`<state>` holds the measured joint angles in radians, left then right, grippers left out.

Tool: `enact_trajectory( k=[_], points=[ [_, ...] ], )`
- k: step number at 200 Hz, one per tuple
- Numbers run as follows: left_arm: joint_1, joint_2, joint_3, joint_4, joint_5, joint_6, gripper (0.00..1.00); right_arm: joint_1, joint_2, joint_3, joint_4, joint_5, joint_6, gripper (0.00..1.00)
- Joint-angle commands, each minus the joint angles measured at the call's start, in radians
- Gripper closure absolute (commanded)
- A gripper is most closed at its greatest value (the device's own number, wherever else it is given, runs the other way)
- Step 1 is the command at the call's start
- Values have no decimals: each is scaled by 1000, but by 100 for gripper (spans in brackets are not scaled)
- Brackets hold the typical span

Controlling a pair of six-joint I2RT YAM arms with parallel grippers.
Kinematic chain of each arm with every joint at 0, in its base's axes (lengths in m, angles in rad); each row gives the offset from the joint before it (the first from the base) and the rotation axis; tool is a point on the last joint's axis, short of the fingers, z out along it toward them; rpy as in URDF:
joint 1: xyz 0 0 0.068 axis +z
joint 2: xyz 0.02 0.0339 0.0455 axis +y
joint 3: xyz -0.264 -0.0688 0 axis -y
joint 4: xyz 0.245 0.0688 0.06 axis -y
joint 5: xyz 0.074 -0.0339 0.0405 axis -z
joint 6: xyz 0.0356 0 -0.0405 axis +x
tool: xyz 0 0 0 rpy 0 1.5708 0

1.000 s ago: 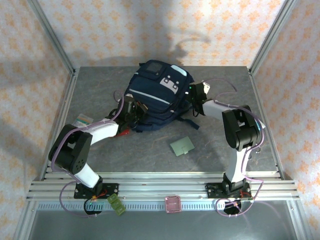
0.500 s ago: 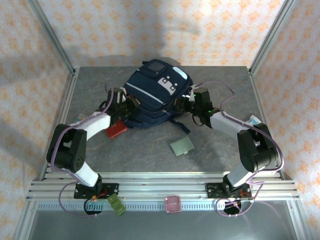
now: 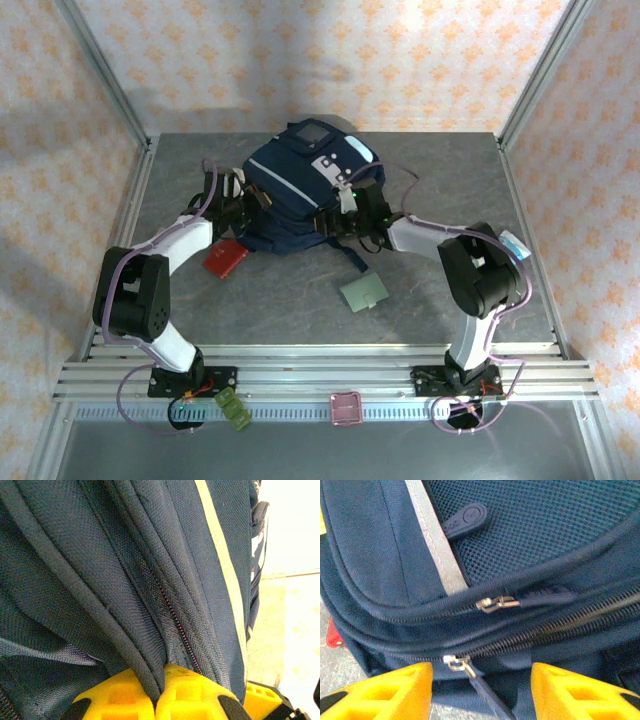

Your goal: Pack the student bag

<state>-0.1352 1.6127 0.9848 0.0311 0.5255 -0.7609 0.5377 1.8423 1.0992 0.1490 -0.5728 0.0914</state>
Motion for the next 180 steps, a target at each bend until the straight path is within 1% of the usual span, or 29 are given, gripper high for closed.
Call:
enact_trajectory(
  k=[1,13,27,38,42,58,63,70,91,112,123,132,141,153,166,180],
  points=[
    [11,5,51,41,21,10,100,14,32,37,-34,20,-42,49],
    [11,7,52,41,22,8,100,20,42,41,-46,9,-49,56],
    [11,11,53,41,22,6,100,38,48,42,-61,10,-58,57],
    [11,13,52,45,22,3,100,56,49,37,-70,35,-65,62],
    [11,15,53,47,22,2,100,61,50,37,-73,47,-65,65],
    [11,16,52,56,25,-6,100,65,61,43,-83,105,-45,85],
    [12,16,51,56,25,-6,100,65,61,43,-82,133,-34,94],
    [12,16,50,58,25,-6,100,64,61,43,-83,179,-20,100],
    [15,9,47,49,24,8,100,30,50,46,-86,275,45,100],
    [28,-4,35,39,19,26,100,-56,55,74,-129,300,126,100],
    [36,-10,27,32,16,33,100,-98,77,117,-182,305,153,100],
    [42,-11,24,26,17,40,100,-124,106,163,-239,344,181,100],
    [47,-13,22,18,13,48,100,-149,140,216,-298,353,200,100],
    [50,-15,16,13,11,53,100,-174,190,287,-380,408,262,100],
    [51,-15,10,15,11,54,100,-196,235,341,-425,399,309,100],
    [50,-16,3,26,21,48,100,-197,242,350,-412,375,327,99]
  ],
)
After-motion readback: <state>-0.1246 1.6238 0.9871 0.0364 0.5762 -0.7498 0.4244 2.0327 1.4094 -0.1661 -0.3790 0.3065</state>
